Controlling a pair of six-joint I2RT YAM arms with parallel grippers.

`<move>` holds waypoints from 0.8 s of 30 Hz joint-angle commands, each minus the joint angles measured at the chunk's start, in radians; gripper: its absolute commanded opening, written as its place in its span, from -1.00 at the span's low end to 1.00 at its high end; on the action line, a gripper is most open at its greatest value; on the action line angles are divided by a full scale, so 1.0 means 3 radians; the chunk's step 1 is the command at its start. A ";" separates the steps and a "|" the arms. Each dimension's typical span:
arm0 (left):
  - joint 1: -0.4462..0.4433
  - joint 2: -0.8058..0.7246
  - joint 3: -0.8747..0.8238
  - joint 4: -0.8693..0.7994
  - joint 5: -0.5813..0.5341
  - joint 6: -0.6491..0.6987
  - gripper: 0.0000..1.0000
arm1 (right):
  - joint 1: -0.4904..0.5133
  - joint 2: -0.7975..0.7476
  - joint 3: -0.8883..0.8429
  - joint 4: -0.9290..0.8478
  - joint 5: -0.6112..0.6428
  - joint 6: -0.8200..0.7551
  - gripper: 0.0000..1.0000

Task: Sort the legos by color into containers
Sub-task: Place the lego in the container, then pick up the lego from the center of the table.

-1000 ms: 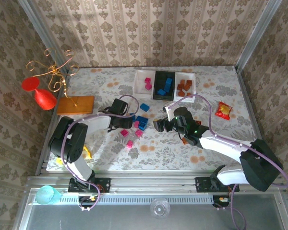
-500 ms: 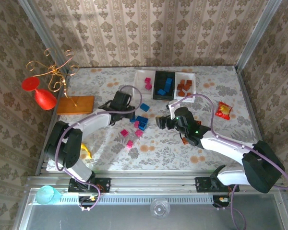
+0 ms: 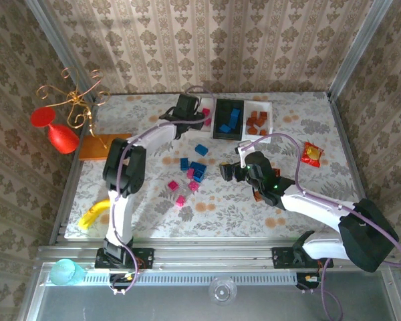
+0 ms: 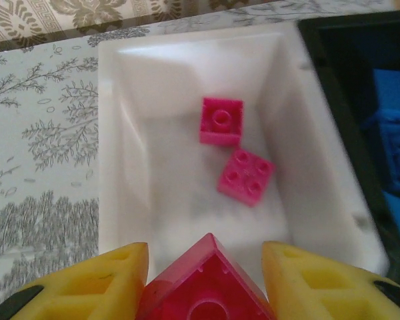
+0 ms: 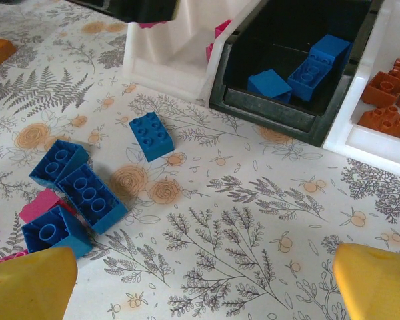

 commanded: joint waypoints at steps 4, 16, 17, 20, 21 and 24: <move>0.0172 0.0397 0.0829 -0.0450 0.0308 0.0079 0.22 | 0.0004 -0.0030 0.0000 0.0059 0.0088 0.0041 1.00; 0.0169 -0.1305 -0.1323 0.0444 0.0637 -0.0214 0.42 | 0.0001 0.0028 0.0034 0.0023 0.0054 0.0049 1.00; 0.0170 -0.1526 -0.1656 0.0538 0.0640 -0.0221 0.42 | 0.0000 0.0014 0.0036 0.0022 0.0066 0.0044 1.00; 0.0172 -0.2096 -0.2442 0.0495 0.0632 -0.0262 0.43 | 0.0003 -0.0002 0.0017 0.0043 0.0081 0.0034 1.00; 0.0172 -0.2255 -0.2628 0.0388 0.0660 -0.0250 0.43 | 0.0000 0.0002 0.0017 0.0041 0.0086 0.0033 1.00; 0.0135 -0.2760 -0.3097 -0.0028 0.0717 -0.0204 0.46 | 0.0000 0.0023 0.0034 0.0024 0.0111 0.0024 1.00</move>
